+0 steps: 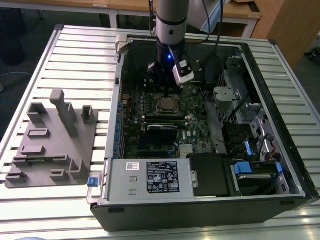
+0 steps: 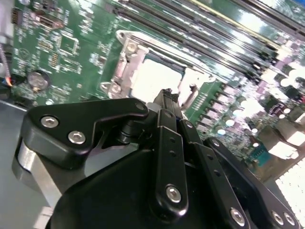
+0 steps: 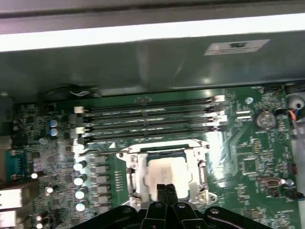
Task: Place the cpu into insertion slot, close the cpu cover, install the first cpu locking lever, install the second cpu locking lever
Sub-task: 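Install the first cpu locking lever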
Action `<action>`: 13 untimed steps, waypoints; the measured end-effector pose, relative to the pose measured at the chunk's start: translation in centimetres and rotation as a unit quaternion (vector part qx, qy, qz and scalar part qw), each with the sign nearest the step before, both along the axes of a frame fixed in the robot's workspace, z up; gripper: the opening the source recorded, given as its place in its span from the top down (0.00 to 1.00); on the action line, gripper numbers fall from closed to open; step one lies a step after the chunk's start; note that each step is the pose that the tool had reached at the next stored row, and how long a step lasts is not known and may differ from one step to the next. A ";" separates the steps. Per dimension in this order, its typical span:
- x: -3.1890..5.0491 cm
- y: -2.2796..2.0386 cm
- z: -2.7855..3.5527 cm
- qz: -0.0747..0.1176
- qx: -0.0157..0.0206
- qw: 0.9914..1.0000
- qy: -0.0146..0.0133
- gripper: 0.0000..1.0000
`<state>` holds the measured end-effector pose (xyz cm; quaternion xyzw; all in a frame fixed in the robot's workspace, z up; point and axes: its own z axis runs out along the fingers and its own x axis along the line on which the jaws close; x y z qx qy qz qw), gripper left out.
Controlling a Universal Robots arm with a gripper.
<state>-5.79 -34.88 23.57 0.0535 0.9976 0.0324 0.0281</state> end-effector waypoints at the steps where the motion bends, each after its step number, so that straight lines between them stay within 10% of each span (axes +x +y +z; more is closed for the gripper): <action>1: -0.34 0.00 -0.01 0.000 0.000 1.000 0.000 0.89; 13: -2.79 0.00 -0.07 0.000 -0.004 1.000 0.000 0.89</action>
